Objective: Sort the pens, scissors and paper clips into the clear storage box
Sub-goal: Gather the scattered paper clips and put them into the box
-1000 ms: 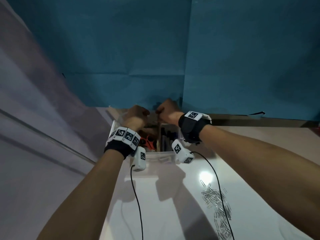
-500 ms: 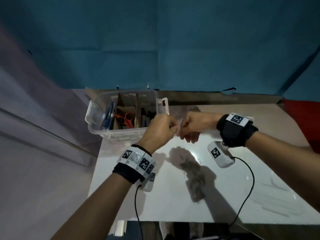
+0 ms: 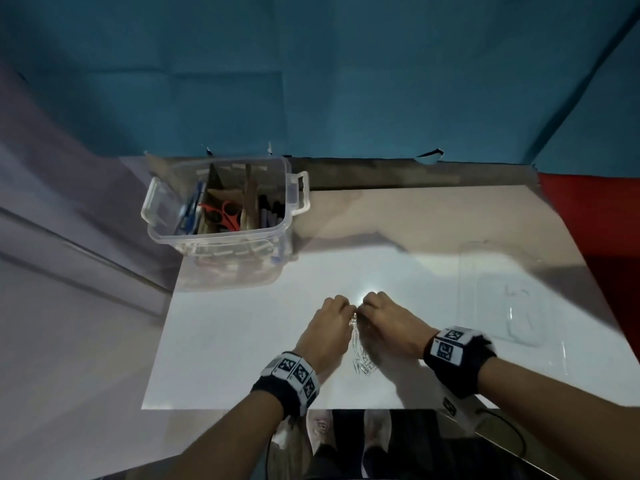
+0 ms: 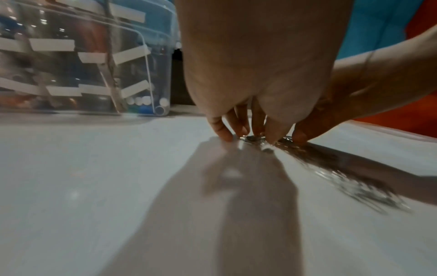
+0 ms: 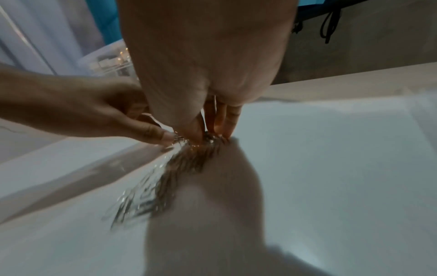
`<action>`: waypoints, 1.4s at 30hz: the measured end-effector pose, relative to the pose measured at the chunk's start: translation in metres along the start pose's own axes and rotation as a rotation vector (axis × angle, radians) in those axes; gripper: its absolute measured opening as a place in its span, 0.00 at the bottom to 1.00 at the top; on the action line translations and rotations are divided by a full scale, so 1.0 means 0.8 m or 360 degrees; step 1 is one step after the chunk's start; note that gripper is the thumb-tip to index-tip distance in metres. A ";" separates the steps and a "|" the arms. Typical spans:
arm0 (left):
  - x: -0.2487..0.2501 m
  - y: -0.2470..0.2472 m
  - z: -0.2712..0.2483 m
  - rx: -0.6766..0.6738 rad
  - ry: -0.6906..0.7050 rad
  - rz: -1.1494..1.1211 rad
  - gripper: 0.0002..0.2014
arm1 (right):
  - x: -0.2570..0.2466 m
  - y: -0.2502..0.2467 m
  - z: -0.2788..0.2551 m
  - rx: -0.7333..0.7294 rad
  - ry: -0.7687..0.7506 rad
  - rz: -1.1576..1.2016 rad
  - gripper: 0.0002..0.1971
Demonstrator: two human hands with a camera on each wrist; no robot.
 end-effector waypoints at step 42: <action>-0.046 -0.059 0.048 0.0027 -0.0512 -0.0583 0.02 | 0.059 -0.085 0.042 0.0407 0.0470 0.0790 0.05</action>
Point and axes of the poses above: each hand's wrist, its own z-axis towards the middle knuckle, its own y-axis out of the palm, x = y × z, the point moved 7 cm from there along z, towards the middle knuckle, and after that the axes turned 7 degrees about z, right-handed, at the moved point
